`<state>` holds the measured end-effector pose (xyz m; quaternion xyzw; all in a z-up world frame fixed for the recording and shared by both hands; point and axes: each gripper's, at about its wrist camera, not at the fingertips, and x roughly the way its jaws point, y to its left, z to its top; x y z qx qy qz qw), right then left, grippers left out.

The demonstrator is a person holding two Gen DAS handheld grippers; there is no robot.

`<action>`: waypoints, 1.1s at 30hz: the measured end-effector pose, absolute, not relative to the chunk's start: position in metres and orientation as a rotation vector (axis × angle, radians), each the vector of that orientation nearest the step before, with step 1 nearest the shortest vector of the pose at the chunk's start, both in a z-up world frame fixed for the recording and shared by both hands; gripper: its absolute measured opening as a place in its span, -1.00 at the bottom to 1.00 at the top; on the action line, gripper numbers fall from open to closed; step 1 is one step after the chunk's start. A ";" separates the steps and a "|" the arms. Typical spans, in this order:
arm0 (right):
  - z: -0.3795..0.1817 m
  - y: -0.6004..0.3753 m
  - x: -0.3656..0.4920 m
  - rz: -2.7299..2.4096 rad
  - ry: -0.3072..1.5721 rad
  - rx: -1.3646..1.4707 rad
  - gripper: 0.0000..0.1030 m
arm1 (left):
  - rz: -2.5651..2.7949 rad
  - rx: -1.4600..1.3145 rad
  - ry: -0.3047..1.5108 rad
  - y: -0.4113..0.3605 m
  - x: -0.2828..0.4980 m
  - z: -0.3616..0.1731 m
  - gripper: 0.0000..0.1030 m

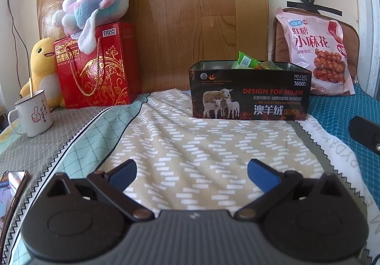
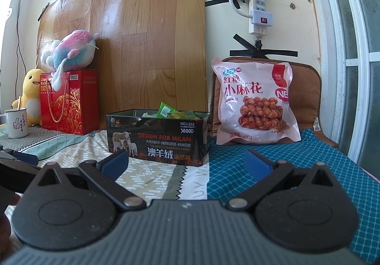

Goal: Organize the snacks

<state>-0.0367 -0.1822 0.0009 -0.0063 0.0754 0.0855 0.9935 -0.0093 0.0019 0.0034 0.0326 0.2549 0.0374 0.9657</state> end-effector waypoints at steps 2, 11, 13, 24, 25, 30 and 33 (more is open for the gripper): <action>0.001 -0.183 -0.037 0.171 0.151 -0.013 1.00 | 0.081 0.072 0.520 0.001 -0.008 0.003 1.00; 0.001 -0.183 -0.037 0.174 0.151 -0.013 1.00 | 0.122 0.097 0.511 0.000 -0.009 0.003 1.00; 0.001 -0.183 -0.037 0.174 0.151 -0.013 1.00 | 0.126 0.108 0.513 -0.002 -0.009 0.003 1.00; 0.001 -0.183 -0.036 0.176 0.151 -0.014 1.00 | 0.117 0.116 0.528 -0.002 -0.008 0.002 1.00; 0.001 -0.183 -0.036 0.176 0.151 -0.014 1.00 | 0.117 0.116 0.530 -0.002 -0.007 0.002 1.00; 0.001 -0.183 -0.036 0.176 0.151 -0.014 1.00 | 0.116 0.116 0.541 -0.002 -0.007 0.001 1.00; 0.001 -0.183 -0.036 0.176 0.151 -0.014 1.00 | 0.113 0.113 0.546 -0.002 -0.007 0.001 1.00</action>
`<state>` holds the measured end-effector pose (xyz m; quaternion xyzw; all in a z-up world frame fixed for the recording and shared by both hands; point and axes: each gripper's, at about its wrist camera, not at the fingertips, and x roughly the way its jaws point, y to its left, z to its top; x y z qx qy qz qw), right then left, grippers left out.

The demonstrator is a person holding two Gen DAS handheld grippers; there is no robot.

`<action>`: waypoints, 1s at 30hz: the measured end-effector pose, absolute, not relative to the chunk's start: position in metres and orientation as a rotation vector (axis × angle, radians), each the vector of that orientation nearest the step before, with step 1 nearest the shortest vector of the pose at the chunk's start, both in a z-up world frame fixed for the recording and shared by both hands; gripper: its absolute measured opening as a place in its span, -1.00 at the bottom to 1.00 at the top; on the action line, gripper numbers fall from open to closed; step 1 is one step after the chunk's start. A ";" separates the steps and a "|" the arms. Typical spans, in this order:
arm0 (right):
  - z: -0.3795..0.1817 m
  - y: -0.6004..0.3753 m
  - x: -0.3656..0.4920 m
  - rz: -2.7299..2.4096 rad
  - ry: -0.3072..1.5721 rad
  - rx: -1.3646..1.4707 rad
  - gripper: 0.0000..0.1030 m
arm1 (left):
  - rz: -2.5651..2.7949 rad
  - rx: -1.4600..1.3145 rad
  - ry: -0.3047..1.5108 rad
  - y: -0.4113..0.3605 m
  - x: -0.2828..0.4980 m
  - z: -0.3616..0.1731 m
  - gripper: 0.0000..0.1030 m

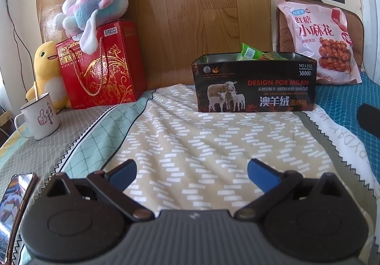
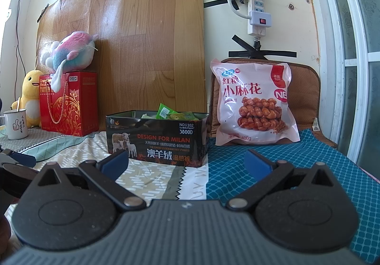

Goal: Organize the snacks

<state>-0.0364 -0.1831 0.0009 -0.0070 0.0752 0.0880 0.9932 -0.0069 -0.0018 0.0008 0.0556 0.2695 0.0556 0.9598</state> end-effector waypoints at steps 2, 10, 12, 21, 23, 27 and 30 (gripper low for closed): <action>0.001 -0.183 -0.036 0.177 0.151 -0.014 1.00 | 0.114 0.112 0.546 -0.002 -0.007 0.001 1.00; 0.001 -0.183 -0.036 0.177 0.151 -0.014 1.00 | 0.111 0.114 0.554 -0.002 -0.006 0.001 1.00; 0.001 -0.183 -0.036 0.177 0.151 -0.014 1.00 | 0.108 0.114 0.557 -0.002 -0.006 0.000 1.00; 0.001 -0.183 -0.036 0.177 0.151 -0.014 1.00 | 0.089 0.089 0.555 0.001 -0.009 0.003 1.00; 0.001 -0.183 -0.036 0.177 0.151 -0.014 1.00 | 0.091 0.079 0.553 0.003 -0.010 0.004 1.00; 0.001 -0.183 -0.036 0.177 0.151 -0.014 1.00 | 0.112 0.070 0.540 0.004 -0.012 0.005 1.00; 0.001 -0.183 -0.036 0.178 0.151 -0.014 1.00 | 0.125 0.087 0.529 0.001 -0.014 0.006 1.00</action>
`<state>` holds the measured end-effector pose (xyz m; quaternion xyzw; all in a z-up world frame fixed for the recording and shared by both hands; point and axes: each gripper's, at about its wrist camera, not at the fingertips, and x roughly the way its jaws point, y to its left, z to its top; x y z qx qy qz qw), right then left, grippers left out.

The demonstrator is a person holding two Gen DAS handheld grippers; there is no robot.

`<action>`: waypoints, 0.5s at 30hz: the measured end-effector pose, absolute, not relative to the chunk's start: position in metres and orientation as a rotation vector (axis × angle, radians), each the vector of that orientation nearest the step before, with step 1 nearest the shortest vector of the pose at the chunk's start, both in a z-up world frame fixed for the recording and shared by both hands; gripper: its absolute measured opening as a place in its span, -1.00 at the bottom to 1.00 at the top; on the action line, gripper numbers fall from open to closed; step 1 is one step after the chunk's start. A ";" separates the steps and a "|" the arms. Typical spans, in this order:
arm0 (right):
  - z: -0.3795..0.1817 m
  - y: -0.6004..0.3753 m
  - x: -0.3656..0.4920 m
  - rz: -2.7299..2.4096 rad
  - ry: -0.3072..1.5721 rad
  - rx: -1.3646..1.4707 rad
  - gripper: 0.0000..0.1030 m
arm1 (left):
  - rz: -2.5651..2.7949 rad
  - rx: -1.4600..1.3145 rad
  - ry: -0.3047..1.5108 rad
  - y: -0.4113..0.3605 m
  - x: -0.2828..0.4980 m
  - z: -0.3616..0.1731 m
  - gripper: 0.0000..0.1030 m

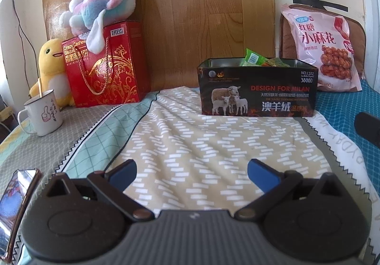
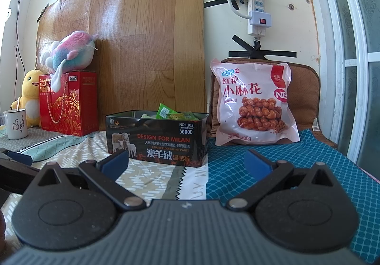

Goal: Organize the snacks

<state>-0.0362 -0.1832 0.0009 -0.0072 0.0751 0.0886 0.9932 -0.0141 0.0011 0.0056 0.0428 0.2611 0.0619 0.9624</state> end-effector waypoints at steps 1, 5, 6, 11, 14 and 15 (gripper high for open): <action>0.001 -0.183 -0.036 0.178 0.151 -0.015 1.00 | 0.125 0.091 0.528 0.000 -0.015 0.005 1.00; 0.001 -0.183 -0.036 0.178 0.151 -0.015 1.00 | 0.127 0.105 0.536 -0.001 -0.015 0.004 1.00; 0.001 -0.183 -0.036 0.178 0.151 -0.015 1.00 | 0.129 0.109 0.537 -0.002 -0.016 0.003 1.00; 0.001 -0.183 -0.036 0.178 0.151 -0.015 1.00 | 0.124 0.109 0.528 -0.001 -0.016 0.003 1.00; 0.001 -0.183 -0.036 0.178 0.151 -0.015 1.00 | 0.122 0.106 0.526 -0.001 -0.017 0.004 1.00; 0.001 -0.183 -0.036 0.178 0.151 -0.015 1.00 | 0.125 0.108 0.524 -0.001 -0.017 0.004 1.00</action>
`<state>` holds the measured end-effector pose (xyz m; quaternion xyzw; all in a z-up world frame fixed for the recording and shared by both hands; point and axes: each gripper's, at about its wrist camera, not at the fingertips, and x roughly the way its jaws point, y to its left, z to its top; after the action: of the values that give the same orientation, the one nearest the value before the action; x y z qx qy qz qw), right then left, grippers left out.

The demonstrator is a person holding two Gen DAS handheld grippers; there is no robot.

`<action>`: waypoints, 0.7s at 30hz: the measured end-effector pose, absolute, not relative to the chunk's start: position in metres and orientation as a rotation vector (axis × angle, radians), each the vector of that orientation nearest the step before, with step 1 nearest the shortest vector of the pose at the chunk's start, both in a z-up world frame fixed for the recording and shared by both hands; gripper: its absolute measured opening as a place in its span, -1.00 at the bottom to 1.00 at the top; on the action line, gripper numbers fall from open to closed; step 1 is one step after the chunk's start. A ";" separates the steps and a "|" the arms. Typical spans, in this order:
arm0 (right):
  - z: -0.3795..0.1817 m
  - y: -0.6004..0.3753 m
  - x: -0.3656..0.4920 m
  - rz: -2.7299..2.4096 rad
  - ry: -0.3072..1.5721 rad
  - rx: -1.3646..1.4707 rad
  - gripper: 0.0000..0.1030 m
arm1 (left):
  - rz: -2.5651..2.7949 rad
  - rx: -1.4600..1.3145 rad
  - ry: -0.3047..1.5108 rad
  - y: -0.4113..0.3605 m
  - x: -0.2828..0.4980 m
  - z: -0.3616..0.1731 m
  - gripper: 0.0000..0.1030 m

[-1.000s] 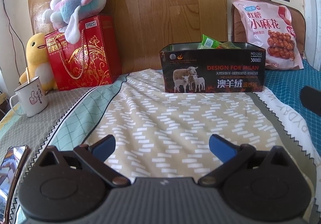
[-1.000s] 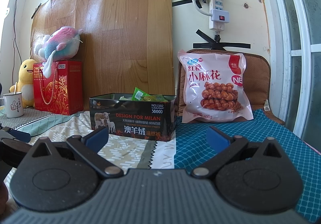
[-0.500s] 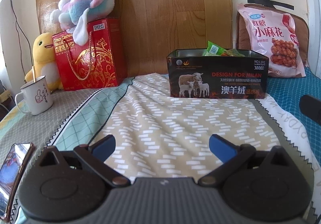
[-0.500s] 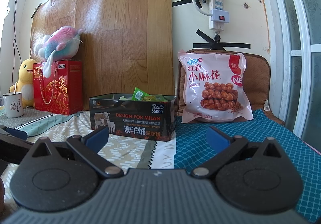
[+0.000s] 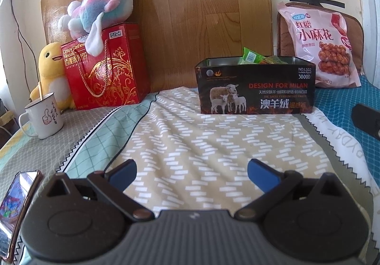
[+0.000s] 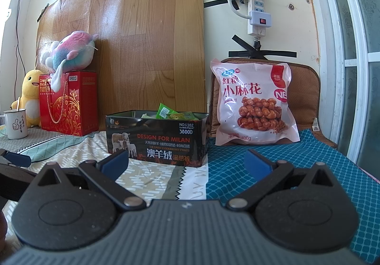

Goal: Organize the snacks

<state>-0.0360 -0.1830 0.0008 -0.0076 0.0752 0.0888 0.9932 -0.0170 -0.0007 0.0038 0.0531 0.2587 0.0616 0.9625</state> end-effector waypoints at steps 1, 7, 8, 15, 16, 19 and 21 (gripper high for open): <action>0.001 -0.183 -0.036 0.178 0.151 -0.015 1.00 | 0.129 0.110 0.521 -0.001 -0.017 0.004 1.00; 0.001 -0.183 -0.036 0.177 0.151 -0.016 1.00 | 0.127 0.113 0.523 -0.001 -0.017 0.004 1.00; 0.001 -0.183 -0.036 0.177 0.151 -0.016 1.00 | 0.126 0.112 0.526 -0.001 -0.017 0.004 1.00; 0.001 -0.182 -0.036 0.176 0.152 -0.016 1.00 | 0.130 0.116 0.537 -0.001 -0.015 0.002 1.00; 0.001 -0.182 -0.035 0.175 0.153 -0.017 1.00 | 0.130 0.116 0.539 -0.001 -0.015 0.002 1.00; 0.001 -0.183 -0.035 0.175 0.154 -0.018 1.00 | 0.130 0.116 0.543 -0.001 -0.014 0.002 1.00; 0.001 -0.183 -0.035 0.175 0.155 -0.018 1.00 | 0.130 0.117 0.546 -0.002 -0.014 0.001 1.00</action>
<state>-0.0354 -0.1833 0.0010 -0.0089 0.0771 0.0872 0.9932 -0.0142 -0.0017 0.0014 0.0578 0.2695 0.0640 0.9591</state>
